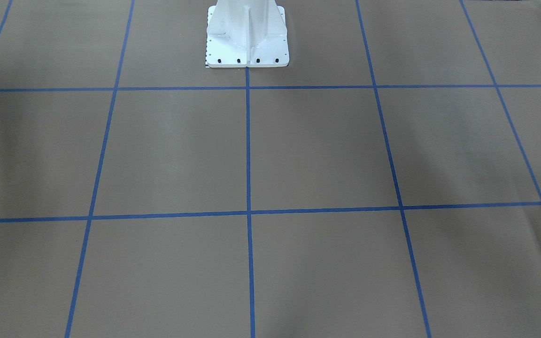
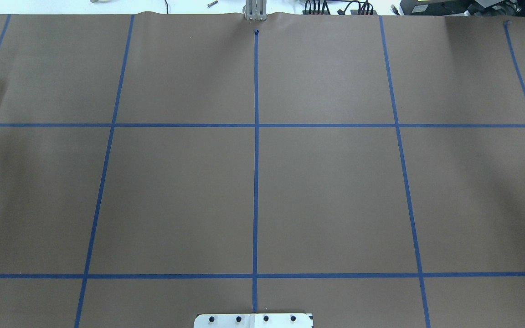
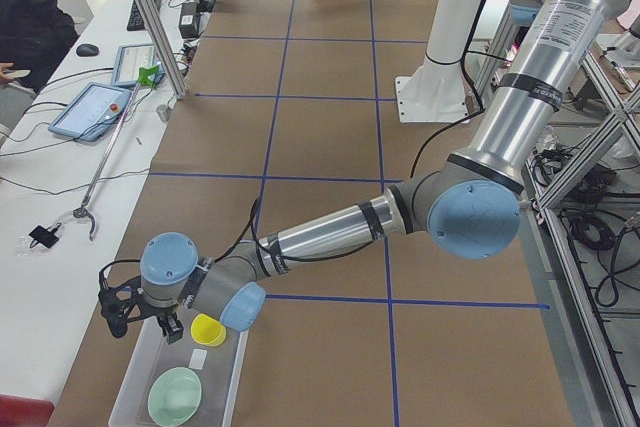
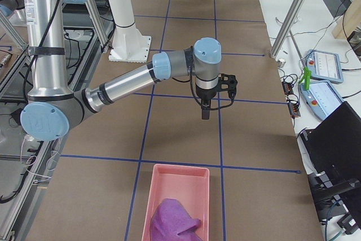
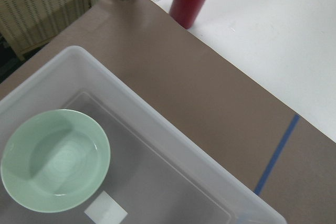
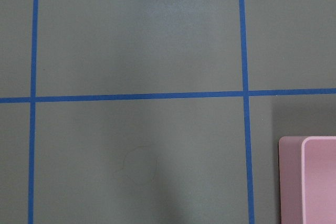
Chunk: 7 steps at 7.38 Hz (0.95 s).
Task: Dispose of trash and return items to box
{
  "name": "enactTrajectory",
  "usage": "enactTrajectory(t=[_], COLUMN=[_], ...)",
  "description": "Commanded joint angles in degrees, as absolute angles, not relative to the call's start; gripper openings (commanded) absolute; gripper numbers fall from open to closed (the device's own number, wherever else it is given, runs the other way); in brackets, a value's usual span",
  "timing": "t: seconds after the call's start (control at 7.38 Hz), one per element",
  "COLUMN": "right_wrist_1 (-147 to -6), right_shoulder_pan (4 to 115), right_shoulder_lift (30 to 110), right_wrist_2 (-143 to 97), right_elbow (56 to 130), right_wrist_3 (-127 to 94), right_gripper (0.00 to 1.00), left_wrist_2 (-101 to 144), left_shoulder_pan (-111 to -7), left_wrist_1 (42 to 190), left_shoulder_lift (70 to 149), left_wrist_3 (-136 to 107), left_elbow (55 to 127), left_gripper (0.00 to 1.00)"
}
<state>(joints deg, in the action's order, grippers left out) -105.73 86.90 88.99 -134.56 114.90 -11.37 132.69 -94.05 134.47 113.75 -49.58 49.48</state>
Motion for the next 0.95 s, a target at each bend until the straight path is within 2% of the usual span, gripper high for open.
enactTrajectory(t=[0.0,0.27,0.54,0.81], right_wrist_1=[-105.8,-105.8,-105.7,-104.9], right_shoulder_pan=[86.6,86.6,86.6,86.6], right_shoulder_lift=[89.0,89.3,91.6,93.4], right_wrist_2=[-134.6,-134.1,-133.4,-130.8], right_elbow=[114.9,114.6,114.4,110.9], right_wrist_3=[-11.5,-13.1,-13.1,-12.0], right_gripper=[1.0,1.0,1.0,1.0], left_wrist_2=[133.4,132.1,127.8,127.5], left_shoulder_pan=[-94.0,-92.9,-90.2,-89.7], left_wrist_1=[118.5,107.5,102.9,102.7], left_shoulder_lift=[108.8,103.6,96.1,90.9], left_wrist_3=[-35.9,-25.7,-21.0,-14.5], left_elbow=[65.4,78.7,88.3,89.5], left_gripper=[0.99,0.99,0.99,0.99])
